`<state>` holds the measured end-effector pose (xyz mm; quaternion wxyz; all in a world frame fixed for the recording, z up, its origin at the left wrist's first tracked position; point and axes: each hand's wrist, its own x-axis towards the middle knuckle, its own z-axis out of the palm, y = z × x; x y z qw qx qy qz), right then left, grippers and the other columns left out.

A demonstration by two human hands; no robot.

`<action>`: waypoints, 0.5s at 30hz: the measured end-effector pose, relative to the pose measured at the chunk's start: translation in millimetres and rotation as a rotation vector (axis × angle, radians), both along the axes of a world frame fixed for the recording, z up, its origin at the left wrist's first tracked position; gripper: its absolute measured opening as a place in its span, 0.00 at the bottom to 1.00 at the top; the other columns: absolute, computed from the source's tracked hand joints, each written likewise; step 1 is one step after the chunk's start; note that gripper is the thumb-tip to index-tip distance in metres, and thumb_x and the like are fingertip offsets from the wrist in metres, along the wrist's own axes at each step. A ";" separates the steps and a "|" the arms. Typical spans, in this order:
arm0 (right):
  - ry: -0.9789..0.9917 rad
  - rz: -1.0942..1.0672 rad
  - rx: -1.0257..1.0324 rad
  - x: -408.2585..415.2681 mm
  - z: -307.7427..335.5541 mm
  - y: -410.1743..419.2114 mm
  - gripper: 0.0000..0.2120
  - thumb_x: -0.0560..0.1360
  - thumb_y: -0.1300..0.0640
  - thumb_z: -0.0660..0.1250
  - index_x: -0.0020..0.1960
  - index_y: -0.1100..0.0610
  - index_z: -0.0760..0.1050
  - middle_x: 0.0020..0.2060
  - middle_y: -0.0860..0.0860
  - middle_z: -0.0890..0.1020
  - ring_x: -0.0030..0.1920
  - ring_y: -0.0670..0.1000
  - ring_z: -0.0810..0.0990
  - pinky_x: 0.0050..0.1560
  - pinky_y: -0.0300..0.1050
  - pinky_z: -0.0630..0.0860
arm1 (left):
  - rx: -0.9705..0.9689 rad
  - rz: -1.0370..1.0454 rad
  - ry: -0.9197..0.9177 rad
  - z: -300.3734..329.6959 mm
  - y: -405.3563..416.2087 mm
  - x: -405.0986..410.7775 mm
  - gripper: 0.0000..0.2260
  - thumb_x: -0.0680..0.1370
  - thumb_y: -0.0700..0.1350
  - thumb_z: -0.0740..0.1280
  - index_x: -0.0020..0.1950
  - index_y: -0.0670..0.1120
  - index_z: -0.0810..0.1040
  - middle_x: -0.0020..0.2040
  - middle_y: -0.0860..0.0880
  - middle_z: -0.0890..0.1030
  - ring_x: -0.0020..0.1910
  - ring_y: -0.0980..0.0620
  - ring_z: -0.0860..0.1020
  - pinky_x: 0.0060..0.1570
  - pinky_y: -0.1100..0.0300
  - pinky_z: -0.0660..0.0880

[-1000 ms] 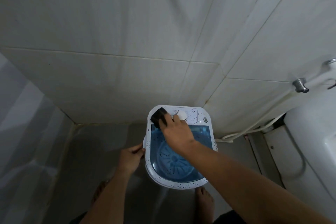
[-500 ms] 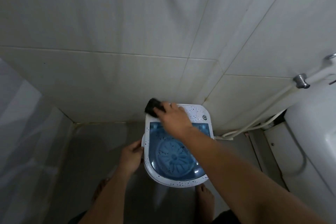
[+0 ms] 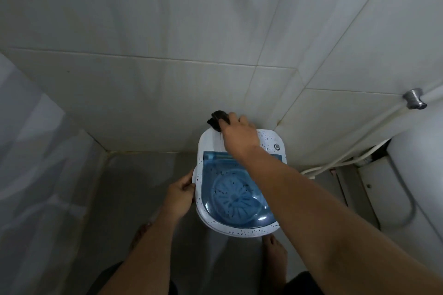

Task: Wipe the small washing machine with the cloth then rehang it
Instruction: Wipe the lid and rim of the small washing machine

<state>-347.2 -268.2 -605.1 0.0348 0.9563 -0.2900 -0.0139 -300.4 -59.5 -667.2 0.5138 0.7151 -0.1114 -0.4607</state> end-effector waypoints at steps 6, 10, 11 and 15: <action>0.021 0.309 0.043 -12.4 -12.5 39.3 0.28 0.77 0.63 0.64 0.76 0.56 0.64 0.71 0.60 0.67 0.60 0.63 0.71 0.52 0.60 0.76 | 0.008 -0.014 -0.014 -4.1 -1.7 1.9 0.22 0.81 0.38 0.61 0.55 0.68 0.78 0.43 0.60 0.86 0.48 0.53 0.85 0.50 0.53 0.82; -0.084 0.309 0.310 -10.3 -11.1 19.7 0.20 0.80 0.58 0.63 0.72 0.53 0.71 0.65 0.56 0.73 0.55 0.62 0.75 0.49 0.59 0.79 | 0.007 0.011 0.008 -8.5 -1.4 2.5 0.23 0.81 0.35 0.61 0.56 0.66 0.79 0.48 0.57 0.87 0.46 0.55 0.86 0.47 0.55 0.81; -0.157 0.199 0.316 -3.6 -6.0 10.9 0.20 0.80 0.58 0.62 0.72 0.53 0.72 0.64 0.57 0.74 0.55 0.62 0.75 0.50 0.58 0.79 | -0.002 0.018 0.020 -8.4 -1.6 1.7 0.23 0.81 0.35 0.60 0.58 0.65 0.78 0.47 0.58 0.87 0.45 0.56 0.86 0.46 0.57 0.81; -0.093 -0.005 0.171 -5.3 -3.7 24.3 0.26 0.75 0.65 0.65 0.73 0.56 0.69 0.65 0.59 0.70 0.58 0.62 0.73 0.49 0.58 0.79 | 0.003 0.005 0.033 -9.1 -1.7 2.4 0.22 0.81 0.35 0.61 0.59 0.63 0.77 0.43 0.62 0.86 0.45 0.57 0.85 0.46 0.58 0.81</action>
